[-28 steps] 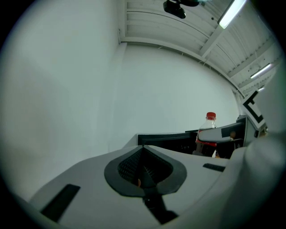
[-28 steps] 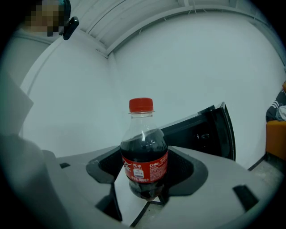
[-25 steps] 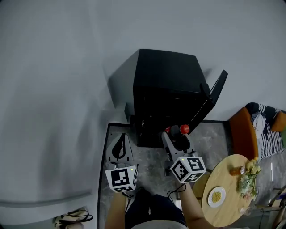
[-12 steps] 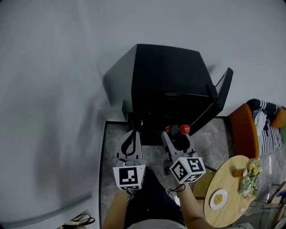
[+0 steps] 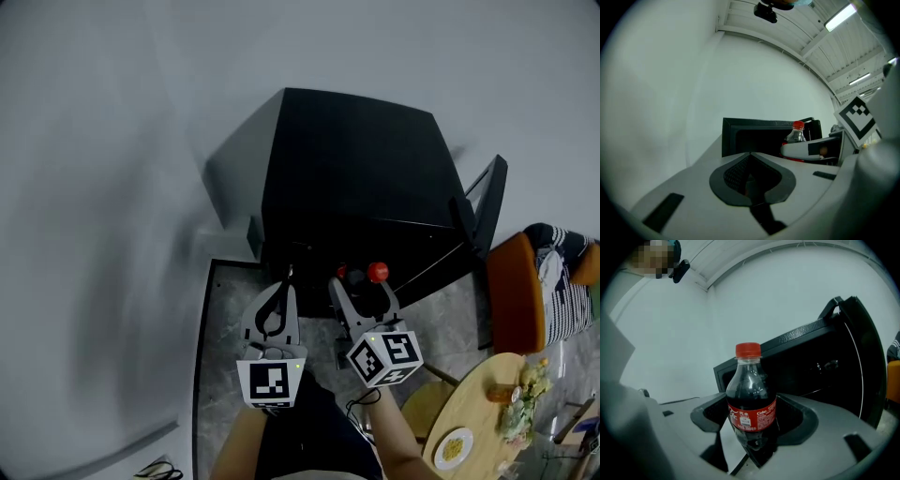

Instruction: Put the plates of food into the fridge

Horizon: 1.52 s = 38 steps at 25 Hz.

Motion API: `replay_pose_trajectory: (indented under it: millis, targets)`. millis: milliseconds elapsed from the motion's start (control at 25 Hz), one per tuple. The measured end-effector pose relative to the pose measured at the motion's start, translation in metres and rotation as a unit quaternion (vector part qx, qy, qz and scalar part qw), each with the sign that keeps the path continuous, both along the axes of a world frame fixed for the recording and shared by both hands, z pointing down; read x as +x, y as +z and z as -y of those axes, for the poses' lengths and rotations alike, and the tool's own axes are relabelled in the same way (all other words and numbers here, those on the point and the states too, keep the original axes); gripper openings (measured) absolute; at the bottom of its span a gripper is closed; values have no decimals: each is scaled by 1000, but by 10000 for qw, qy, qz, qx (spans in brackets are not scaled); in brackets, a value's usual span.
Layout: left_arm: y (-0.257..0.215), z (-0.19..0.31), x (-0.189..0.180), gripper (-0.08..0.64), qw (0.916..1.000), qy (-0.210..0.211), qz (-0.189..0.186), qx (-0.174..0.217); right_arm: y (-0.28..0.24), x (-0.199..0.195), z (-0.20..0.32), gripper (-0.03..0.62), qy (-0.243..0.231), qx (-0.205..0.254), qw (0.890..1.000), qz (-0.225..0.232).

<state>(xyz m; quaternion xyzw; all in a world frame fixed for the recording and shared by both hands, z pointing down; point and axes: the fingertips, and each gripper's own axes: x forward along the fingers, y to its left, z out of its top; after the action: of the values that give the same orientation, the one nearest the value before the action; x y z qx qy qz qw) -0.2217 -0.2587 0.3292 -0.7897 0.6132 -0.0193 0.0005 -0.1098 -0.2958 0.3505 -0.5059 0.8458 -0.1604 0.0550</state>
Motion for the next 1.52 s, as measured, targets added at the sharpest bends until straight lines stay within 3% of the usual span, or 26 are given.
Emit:
replay_pose_trajectory:
  millis: [200, 360, 680, 960, 1200, 1520]
  targets:
    - [45, 18, 10, 8, 9998, 128, -129, -69, 35, -1, 25, 298, -48, 65, 9999, -148]
    - [83, 36, 9, 8, 9998, 24, 123, -153, 63, -1, 46, 298, -39, 174, 9995, -279]
    - [152, 63, 13, 8, 9994, -86, 161, -283, 121, -5, 90, 298, -139, 386, 9986, -325]
    - [192, 83, 25, 8, 9989, 65, -17, -474, 146, -17, 122, 298, -406, 485, 9970, -445]
    - [214, 87, 36, 8, 9991, 157, -177, -356, 161, -24, 139, 298, -618, 354, 9960, -537]
    - [249, 85, 36, 8, 9996, 115, -175, -170, 176, -32, 153, 298, -726, 519, 9920, -893]
